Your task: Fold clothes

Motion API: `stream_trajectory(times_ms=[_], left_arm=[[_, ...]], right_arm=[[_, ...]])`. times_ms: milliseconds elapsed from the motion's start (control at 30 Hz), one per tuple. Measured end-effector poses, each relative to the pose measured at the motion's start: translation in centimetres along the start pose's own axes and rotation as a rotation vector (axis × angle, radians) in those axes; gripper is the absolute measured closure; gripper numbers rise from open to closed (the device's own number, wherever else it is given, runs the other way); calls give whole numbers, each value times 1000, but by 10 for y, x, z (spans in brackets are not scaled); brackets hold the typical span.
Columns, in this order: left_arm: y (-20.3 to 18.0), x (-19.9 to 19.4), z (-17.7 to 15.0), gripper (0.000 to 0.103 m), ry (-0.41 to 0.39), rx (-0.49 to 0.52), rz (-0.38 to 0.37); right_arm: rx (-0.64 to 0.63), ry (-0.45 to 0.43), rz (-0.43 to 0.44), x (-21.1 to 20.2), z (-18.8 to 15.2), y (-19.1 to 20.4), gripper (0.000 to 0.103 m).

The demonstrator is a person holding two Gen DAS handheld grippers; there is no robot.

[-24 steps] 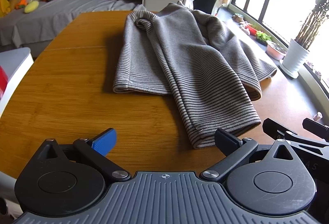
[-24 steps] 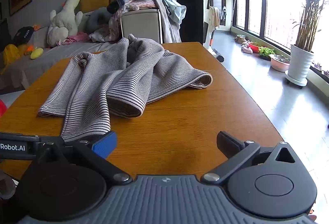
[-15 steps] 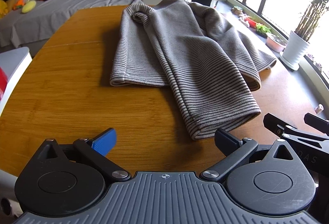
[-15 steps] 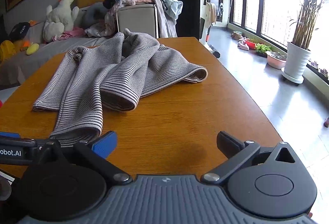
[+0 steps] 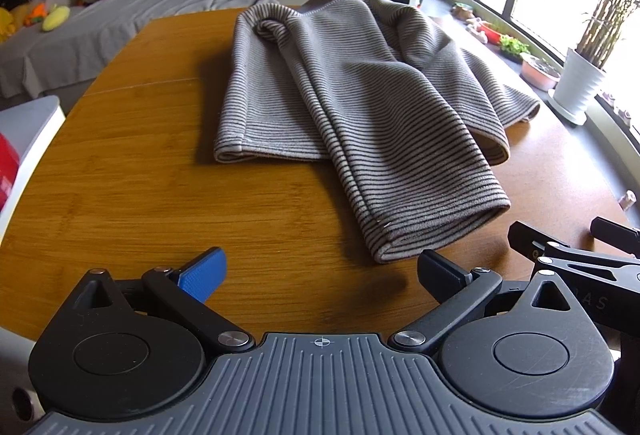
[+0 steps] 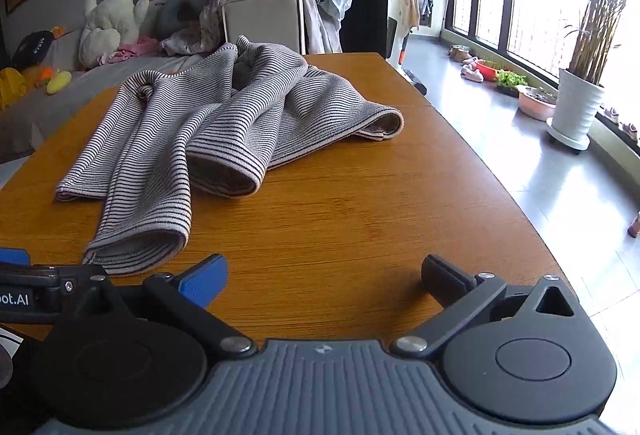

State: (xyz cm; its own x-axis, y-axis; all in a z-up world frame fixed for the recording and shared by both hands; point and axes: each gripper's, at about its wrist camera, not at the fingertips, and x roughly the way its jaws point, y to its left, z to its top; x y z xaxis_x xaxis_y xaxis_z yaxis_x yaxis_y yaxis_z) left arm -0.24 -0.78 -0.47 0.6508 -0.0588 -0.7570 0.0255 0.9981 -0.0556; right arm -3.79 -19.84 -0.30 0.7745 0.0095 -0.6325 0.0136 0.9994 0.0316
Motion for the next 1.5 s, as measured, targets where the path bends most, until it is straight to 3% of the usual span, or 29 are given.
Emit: stream_trajectory(times_ms=[1500], left_arm=[[-3, 0, 0, 0, 16, 7, 19]], right_arm=[[-28, 14, -9, 0, 1, 3, 0]])
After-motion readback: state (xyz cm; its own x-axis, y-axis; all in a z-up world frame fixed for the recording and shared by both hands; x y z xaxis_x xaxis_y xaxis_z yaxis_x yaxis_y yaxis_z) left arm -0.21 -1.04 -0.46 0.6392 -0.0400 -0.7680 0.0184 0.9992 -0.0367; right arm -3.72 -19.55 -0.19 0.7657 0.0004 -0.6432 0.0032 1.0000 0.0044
